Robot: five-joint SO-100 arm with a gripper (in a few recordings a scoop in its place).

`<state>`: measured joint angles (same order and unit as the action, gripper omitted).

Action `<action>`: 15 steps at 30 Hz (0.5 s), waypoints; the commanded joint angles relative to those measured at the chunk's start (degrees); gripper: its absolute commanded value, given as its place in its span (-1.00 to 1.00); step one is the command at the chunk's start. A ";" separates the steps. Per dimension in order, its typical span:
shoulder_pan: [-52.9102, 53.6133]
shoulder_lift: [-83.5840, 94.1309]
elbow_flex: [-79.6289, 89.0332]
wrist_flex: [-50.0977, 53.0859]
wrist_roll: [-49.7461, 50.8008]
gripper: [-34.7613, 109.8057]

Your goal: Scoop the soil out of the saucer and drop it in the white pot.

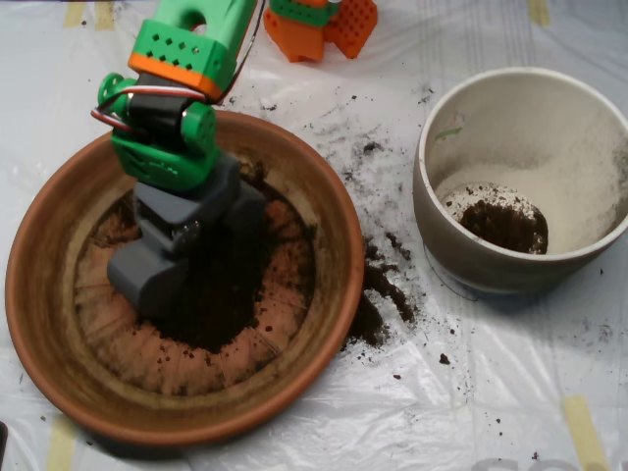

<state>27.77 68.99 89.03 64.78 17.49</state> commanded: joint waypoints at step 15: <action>-4.04 12.13 8.09 0.35 2.81 -0.52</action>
<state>25.49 75.59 96.68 64.69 19.42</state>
